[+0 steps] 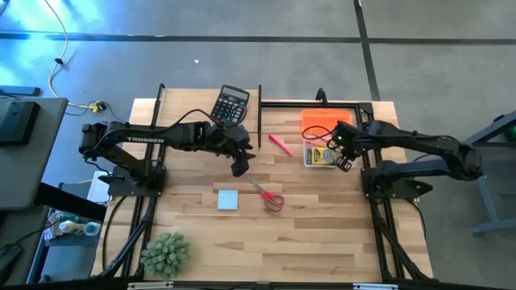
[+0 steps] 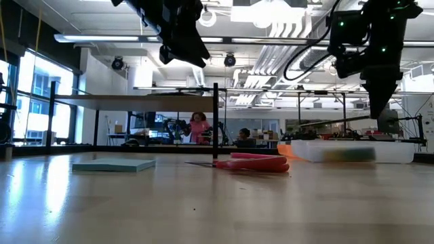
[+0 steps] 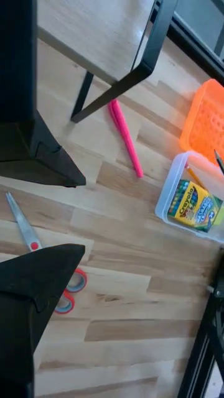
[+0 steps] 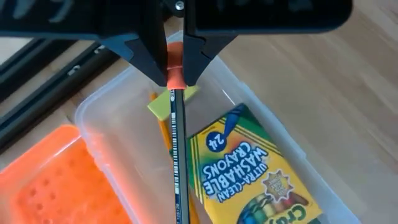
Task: Pack school essentials
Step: Put the black pencil into the orange supply box
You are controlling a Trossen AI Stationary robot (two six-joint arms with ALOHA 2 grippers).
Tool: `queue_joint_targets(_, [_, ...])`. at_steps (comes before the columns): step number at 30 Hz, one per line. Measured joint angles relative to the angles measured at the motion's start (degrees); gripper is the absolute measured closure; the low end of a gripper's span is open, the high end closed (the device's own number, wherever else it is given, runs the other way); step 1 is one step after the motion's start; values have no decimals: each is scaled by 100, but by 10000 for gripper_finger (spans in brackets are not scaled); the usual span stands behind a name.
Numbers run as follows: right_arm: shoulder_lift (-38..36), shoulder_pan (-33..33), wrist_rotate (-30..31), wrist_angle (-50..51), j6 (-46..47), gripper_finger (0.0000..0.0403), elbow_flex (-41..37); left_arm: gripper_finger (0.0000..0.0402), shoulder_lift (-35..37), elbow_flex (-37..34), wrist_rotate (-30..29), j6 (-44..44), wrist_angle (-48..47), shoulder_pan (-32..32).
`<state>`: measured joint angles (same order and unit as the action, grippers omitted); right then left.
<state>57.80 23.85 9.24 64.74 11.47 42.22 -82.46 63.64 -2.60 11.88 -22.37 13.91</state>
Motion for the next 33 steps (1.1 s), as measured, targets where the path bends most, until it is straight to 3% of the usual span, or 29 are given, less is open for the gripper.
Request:
queue_joint_targets(10, [571,62,-220,-48,-19,391,18,248,-4,0,-164,166,0,0])
queue_joint_targets(21, [615,172,-180,322,-67,391,725,248,-4,0,-211,166,-2,0])
queue_joint_targets(26, [866,380,-124,758,-601,391,729,248,-4,0,-213,166,-2,0])
queue_joint_targets(33, [1058,596,-31,600,-1388,391,728,248,-4,-2,-213,149,-7,0])
